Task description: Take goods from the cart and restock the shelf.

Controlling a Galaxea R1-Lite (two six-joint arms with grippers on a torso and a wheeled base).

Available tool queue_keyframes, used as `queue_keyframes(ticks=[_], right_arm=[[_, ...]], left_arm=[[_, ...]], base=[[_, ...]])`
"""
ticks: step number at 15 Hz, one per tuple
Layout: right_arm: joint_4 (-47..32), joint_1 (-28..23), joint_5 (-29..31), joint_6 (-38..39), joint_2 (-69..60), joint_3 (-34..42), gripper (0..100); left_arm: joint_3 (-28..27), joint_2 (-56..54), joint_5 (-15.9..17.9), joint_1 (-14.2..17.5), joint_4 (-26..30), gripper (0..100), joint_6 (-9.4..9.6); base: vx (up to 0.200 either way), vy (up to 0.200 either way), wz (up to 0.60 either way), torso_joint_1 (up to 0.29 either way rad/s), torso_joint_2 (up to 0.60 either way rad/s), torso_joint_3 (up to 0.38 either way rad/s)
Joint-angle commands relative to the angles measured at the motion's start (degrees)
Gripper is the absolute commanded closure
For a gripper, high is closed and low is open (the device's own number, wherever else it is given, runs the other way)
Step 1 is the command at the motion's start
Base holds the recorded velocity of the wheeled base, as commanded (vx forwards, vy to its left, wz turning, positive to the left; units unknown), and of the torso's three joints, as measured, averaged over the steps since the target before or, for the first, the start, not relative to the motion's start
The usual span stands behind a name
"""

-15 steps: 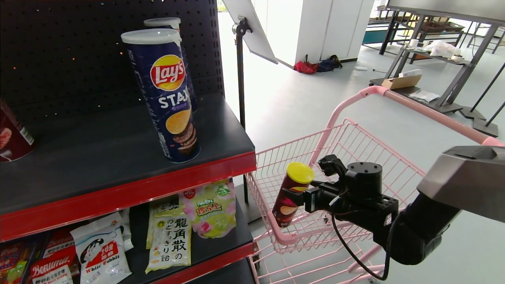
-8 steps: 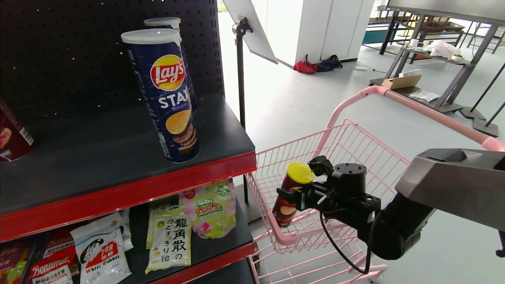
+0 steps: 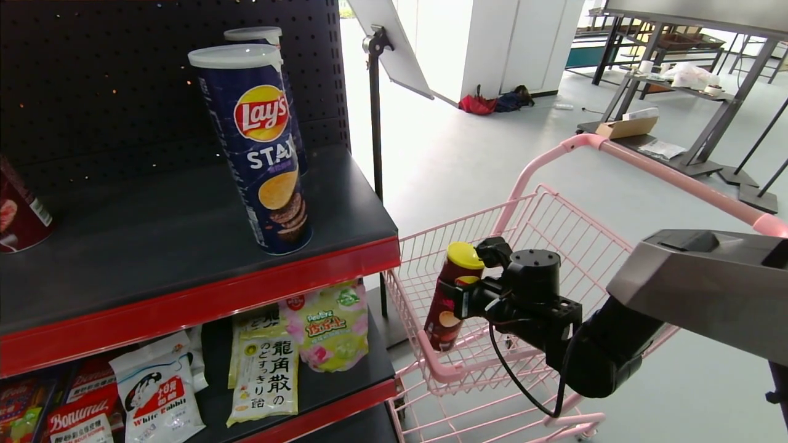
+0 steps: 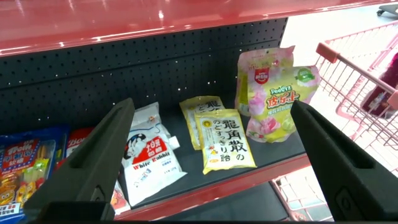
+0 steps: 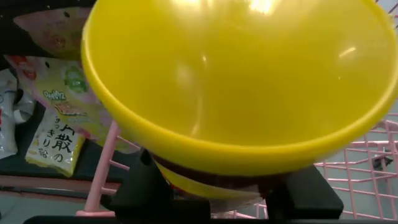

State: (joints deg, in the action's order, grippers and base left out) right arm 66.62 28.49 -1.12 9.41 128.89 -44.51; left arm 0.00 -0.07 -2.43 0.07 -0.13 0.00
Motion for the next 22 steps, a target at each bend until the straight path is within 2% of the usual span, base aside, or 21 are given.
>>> queue_keyframes(ticks=[1, 3, 4, 7, 11, 12, 15, 18, 22], right_arm=[[-1.6, -0.3, 0.5, -1.5, -6.8, 0.3, 100], [-11.4, -0.5, 3.7, -3.3, -18.4, -1.9, 100], [-13.9, -0.5, 4.5, -3.8, -21.4, -2.3, 100], [-28.4, -1.2, 5.4, -7.7, -38.3, -2.7, 100], [-57.7, -0.9, 13.8, -10.2, -63.0, -2.2, 100], [-67.1, 0.0, 14.0, -10.2, -70.9, -1.5, 100], [-82.5, -2.4, 14.7, -10.9, -90.0, 5.5, 100], [-91.1, -9.5, 15.4, -14.1, -102.3, 9.8, 100], [-91.9, -10.6, 15.8, -14.5, -105.9, 11.6, 100]], left_arm=[[0.0, 0.1, 0.0, 0.0, 0.0, 0, 0.00], [0.0, 0.1, 0.0, 0.0, 0.0, 0, 0.00], [0.0, 0.1, 0.0, 0.0, 0.0, 0, 0.00], [0.0, 0.1, 0.0, 0.0, 0.0, 0, 0.00], [0.0, 0.1, 0.0, -0.1, 0.0, 0, 0.00], [0.0, 0.1, 0.0, -0.1, 0.0, 0, -0.09], [0.0, 0.1, 0.0, 0.0, 0.0, 0, 0.00], [0.0, 0.1, 0.0, 0.0, 0.0, 0, -0.09], [0.0, 0.1, 0.0, -0.1, 0.0, 0, -0.09]], base=[[0.000, 0.000, 0.00, 0.000, 0.00, 0.000], [0.000, 0.000, 0.00, 0.000, 0.00, 0.000], [0.000, 0.000, 0.00, 0.000, 0.00, 0.000], [0.000, 0.000, 0.00, 0.000, 0.00, 0.000], [0.000, 0.000, 0.00, 0.000, 0.00, 0.000], [0.000, 0.000, 0.00, 0.000, 0.00, 0.000], [0.000, 0.000, 0.00, 0.000, 0.00, 0.000], [0.000, 0.000, 0.00, 0.000, 0.00, 0.000], [0.000, 0.000, 0.00, 0.000, 0.00, 0.000]])
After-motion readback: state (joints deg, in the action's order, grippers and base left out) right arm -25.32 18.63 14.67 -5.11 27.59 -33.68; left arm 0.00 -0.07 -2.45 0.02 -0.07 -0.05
